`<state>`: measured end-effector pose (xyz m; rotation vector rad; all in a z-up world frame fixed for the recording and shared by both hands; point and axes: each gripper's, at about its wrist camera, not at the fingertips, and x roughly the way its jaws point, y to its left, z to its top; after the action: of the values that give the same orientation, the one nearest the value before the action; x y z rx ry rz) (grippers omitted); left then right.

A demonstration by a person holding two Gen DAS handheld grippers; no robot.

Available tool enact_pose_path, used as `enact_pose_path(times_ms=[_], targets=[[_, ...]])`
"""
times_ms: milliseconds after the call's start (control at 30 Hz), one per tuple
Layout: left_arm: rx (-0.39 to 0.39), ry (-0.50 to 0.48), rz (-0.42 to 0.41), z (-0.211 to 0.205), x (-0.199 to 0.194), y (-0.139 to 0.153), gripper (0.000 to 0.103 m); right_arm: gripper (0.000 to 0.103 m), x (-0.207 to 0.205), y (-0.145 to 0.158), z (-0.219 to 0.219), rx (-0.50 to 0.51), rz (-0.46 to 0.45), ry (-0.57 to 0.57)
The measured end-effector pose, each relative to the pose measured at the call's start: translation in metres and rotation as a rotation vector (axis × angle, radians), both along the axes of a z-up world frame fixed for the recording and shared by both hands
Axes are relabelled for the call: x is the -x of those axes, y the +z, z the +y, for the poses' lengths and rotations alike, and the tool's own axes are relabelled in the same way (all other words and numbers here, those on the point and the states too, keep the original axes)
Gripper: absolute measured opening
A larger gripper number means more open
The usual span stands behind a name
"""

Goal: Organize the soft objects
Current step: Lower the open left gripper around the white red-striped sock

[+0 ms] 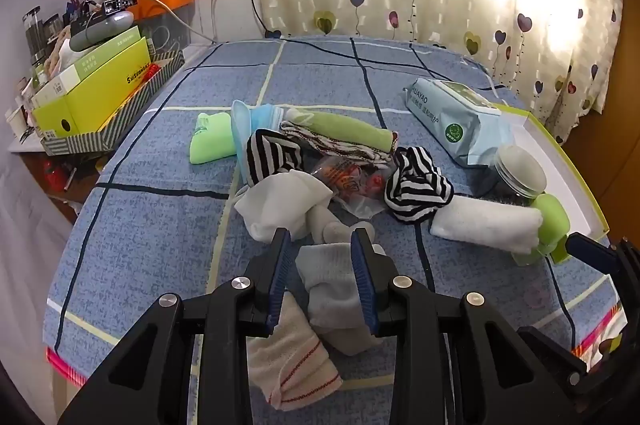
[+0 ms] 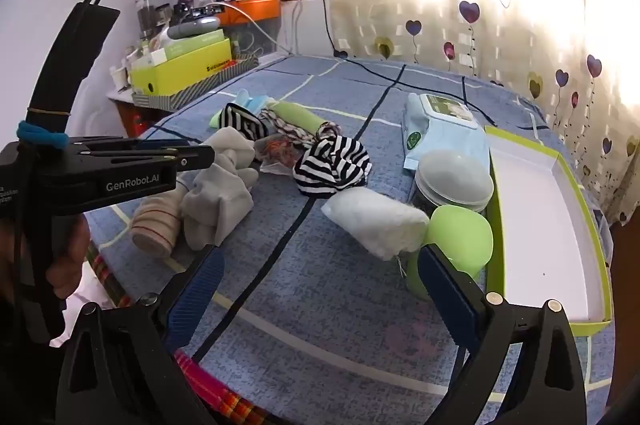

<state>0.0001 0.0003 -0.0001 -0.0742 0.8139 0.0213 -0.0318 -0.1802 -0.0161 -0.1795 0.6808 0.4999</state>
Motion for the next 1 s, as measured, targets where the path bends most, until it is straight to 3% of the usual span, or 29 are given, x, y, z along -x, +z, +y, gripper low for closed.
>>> enact_pose_path(times_ms=[1000], targets=[[-0.020, -0.013, 0.007, -0.0001, 0.0034, -0.0038, 0.032, 0.098, -0.0034, 0.0046, 0.0007, 0.022, 0.000, -0.005]])
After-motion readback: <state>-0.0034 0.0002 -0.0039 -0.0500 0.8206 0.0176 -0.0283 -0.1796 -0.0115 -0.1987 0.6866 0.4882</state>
